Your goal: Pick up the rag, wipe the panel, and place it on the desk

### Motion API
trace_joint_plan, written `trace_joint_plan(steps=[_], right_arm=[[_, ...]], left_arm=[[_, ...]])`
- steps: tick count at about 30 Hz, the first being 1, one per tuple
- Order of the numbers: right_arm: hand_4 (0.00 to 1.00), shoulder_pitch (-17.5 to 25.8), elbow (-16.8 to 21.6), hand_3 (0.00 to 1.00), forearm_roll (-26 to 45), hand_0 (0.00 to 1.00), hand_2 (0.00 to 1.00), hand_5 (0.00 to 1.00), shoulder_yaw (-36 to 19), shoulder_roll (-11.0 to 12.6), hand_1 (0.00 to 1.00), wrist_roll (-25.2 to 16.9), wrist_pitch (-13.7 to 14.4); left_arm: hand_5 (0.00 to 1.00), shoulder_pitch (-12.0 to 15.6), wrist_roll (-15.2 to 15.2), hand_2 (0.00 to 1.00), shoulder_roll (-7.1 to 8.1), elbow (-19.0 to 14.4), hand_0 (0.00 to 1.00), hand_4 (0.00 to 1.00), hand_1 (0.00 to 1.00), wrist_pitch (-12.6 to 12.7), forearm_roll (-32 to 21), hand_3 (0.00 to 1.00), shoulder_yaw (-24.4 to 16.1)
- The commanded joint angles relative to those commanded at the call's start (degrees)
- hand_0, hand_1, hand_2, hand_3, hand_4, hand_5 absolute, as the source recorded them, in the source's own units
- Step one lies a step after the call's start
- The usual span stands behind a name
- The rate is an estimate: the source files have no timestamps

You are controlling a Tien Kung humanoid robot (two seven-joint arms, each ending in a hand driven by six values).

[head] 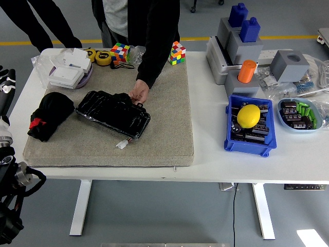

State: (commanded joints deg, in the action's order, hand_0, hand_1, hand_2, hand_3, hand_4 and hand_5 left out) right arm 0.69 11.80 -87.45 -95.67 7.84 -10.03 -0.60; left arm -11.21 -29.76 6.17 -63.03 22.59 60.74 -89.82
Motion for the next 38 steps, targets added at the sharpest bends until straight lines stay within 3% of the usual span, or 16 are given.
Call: trace_joint_plan(steps=[17,38], right_arm=[[0.892,0.14,0.02,0.523,0.13,0.536,0.493,0.37,1.57,0.86,0.562,-0.01,0.08],[0.893,-0.22,0.39,0.523,0.21,0.535,0.493,0.373,-0.4,-0.12,0.562,-0.07,0.18]], left_arm=[[0.384,-0.08,0.1,0.609,0.39,0.17,0.509,0.872,0.607,-0.01,-0.04,0.6,0.49],[0.384,-0.83,0.49,0.61,0.11,-0.34,0.509,0.873,0.606,-0.16,-0.04,0.6,0.82]])
